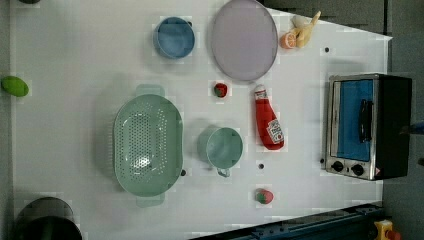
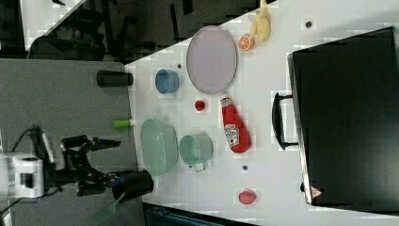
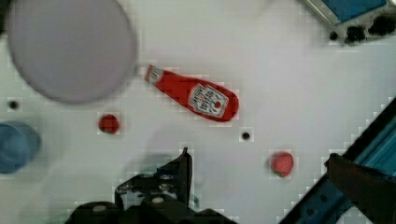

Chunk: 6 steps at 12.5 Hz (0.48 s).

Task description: Pick Ketchup from the table and place it in strainer.

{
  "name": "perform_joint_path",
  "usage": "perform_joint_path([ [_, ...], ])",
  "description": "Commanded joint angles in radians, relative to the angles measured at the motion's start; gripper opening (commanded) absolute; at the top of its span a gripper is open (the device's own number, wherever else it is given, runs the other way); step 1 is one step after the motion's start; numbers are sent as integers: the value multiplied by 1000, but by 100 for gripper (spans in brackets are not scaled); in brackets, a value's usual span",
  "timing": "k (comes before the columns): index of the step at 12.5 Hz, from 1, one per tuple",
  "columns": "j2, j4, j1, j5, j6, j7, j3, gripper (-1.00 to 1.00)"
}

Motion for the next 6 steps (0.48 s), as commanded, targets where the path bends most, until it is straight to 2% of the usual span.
perform_joint_path([
  [1, 84, -55, -18, 3, 7, -17, 11, 100],
  [4, 156, -119, -17, 3, 117, -78, 28, 100],
  [6, 206, -159, -17, 3, 218, -252, 36, 100],
])
